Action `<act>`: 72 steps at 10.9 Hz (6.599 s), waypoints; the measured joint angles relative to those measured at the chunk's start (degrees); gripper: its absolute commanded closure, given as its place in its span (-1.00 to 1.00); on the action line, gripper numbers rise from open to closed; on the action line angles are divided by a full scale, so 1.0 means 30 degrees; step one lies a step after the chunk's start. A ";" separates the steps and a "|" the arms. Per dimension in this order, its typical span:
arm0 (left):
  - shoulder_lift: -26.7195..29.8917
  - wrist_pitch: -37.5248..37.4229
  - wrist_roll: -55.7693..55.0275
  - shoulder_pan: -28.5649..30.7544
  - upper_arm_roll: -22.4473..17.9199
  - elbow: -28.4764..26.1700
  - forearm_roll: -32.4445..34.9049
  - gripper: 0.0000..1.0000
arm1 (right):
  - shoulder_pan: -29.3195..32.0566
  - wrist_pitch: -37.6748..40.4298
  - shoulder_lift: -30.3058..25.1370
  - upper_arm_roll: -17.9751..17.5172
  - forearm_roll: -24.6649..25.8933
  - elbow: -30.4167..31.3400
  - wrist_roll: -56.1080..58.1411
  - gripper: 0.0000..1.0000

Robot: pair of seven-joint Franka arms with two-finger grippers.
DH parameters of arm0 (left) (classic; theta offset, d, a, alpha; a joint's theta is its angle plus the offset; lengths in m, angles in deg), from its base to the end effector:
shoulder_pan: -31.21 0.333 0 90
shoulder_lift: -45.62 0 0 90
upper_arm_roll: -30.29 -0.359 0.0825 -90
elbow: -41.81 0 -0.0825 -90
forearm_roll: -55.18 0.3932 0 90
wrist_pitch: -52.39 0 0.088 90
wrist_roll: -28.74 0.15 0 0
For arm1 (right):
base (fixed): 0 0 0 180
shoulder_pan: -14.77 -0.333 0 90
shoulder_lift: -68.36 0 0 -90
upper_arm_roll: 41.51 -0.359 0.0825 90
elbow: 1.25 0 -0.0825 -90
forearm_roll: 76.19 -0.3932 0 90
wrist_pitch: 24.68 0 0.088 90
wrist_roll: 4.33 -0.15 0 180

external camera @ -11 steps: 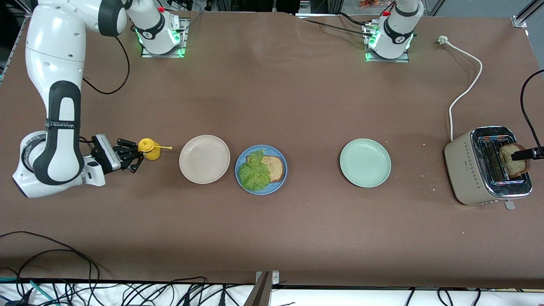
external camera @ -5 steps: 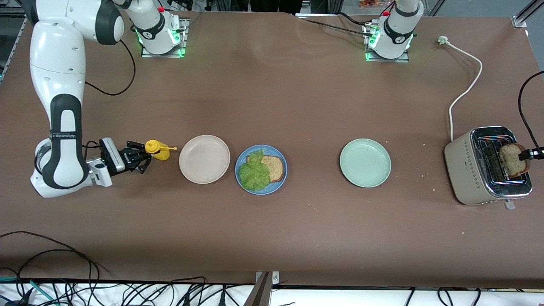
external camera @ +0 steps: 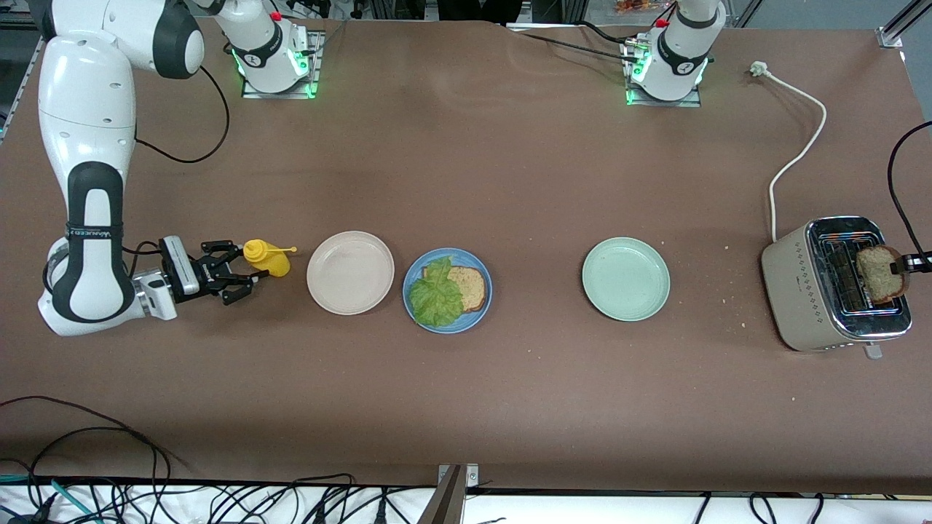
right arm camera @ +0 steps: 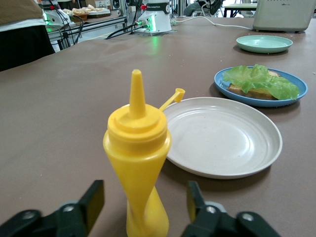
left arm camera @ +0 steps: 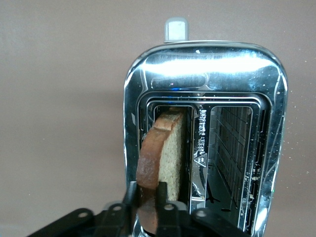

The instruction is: Make sandwich in blue plate with both arms

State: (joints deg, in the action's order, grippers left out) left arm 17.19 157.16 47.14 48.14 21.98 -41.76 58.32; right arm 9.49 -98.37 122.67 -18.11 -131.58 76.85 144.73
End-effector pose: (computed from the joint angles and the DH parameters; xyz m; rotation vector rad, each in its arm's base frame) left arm 0.6435 0.2935 0.3824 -3.0610 -0.1364 0.2425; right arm 0.6641 -0.0146 0.1613 -1.0888 -1.8250 -0.5914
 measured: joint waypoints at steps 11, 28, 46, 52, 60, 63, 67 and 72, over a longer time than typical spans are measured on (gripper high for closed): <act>0.0229 -0.0077 0.0444 0.0032 -0.0017 0.0881 0.0000 1.00 | 0.0222 0.0869 -0.3046 0.1894 -0.0059 -0.0728 -1.3309 -1.00; 0.4821 -0.3871 0.1715 -0.1964 0.2821 -0.0079 -0.0080 1.00 | -0.3540 0.3667 -1.0998 0.1867 1.2552 -0.1689 -3.3954 -1.00; 0.1525 0.1233 -0.9881 -1.3226 0.1890 -0.4176 -1.9020 1.00 | 0.0222 -0.6462 -1.8085 -0.6081 1.8464 0.7108 -5.1441 -1.00; -0.2888 0.4702 -1.1270 -1.6577 0.1489 -0.0394 -2.1666 1.00 | 0.1739 -0.6179 -1.8037 -0.6548 1.8787 0.6021 -5.1569 -1.00; -0.5800 0.6624 -1.0299 -1.7019 0.1152 0.1813 -2.1666 0.92 | 0.1808 -0.6151 -1.7992 -0.6656 1.8669 0.5932 -5.1456 -1.00; -0.6309 0.6941 -0.9976 -1.7043 0.1091 0.1837 -2.1666 -0.41 | 0.1832 -0.5849 -1.7994 -0.6667 1.8605 0.4905 -5.1455 -1.00; -0.6938 0.8248 -0.9430 -1.6892 0.0896 0.1823 -2.1666 -1.00 | 0.1909 -0.5052 -1.7930 -0.6678 1.8573 0.3692 -5.1441 -1.00; -0.6969 0.8095 -0.7824 -1.5544 0.0742 0.1352 -2.1662 -1.00 | 0.1910 -0.4178 -1.7816 -0.6760 1.8513 0.3671 -5.1440 -1.00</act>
State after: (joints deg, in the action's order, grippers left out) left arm -3.72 181.45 23.66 1.50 24.20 -37.70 -6.67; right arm 15.22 -110.90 69.22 -38.39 -76.04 87.86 -9.59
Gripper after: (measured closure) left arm 0.000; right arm 0.000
